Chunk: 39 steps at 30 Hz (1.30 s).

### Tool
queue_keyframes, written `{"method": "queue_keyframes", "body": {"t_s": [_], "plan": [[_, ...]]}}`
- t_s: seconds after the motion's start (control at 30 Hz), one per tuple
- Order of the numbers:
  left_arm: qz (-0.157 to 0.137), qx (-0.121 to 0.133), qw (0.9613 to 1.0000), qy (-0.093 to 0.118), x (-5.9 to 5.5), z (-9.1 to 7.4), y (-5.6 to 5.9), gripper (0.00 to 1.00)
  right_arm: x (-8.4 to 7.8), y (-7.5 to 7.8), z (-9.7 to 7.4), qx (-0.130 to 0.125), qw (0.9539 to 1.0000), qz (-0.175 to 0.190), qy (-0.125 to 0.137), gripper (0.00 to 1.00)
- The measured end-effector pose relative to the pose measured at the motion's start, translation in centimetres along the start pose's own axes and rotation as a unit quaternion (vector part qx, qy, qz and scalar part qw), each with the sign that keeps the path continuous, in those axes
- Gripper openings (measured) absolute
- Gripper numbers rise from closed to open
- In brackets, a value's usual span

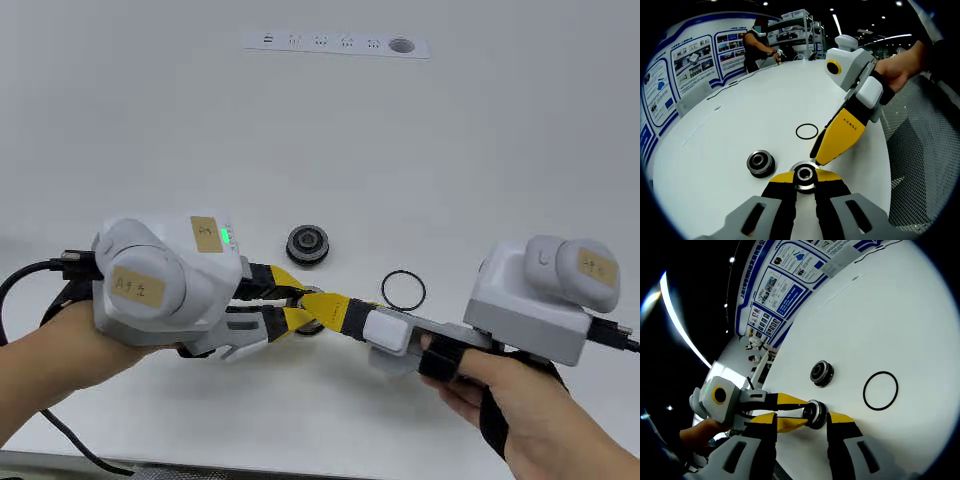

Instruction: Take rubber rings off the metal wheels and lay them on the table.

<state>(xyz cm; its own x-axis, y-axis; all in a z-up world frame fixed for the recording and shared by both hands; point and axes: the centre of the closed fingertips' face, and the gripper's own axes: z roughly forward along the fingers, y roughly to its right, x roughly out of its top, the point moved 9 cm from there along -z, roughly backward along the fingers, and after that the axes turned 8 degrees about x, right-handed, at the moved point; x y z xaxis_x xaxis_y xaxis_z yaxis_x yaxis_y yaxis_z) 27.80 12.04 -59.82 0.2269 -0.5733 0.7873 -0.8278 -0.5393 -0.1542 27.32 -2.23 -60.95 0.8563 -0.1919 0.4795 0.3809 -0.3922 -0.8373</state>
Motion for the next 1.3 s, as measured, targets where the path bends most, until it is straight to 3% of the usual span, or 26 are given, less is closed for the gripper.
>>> {"method": "queue_keyframes", "body": {"t_s": [0.27,0.7,0.97,1.3], "plan": [[-0.004,0.002,1.0,0.0,0.01,-0.03,0.04,0.13,-0.28,0.03,0.75,-0.006,1.0,0.003,-0.006,0.45],[-0.009,0.003,1.0,0.004,-0.06,-0.11,0.06,0.13,-0.55,-0.28,0.5,0.002,0.9999,0.004,-0.016,0.44],[-0.009,0.004,0.9999,0.004,-0.04,-0.18,0.12,0.13,-0.54,-0.06,0.3,0.007,0.9994,0.035,0.005,0.4],[-0.01,0.004,0.9999,0.004,-0.03,-0.2,0.14,0.13,-0.28,-0.07,-0.15,0.004,0.9994,0.03,0.013,0.33]]}}
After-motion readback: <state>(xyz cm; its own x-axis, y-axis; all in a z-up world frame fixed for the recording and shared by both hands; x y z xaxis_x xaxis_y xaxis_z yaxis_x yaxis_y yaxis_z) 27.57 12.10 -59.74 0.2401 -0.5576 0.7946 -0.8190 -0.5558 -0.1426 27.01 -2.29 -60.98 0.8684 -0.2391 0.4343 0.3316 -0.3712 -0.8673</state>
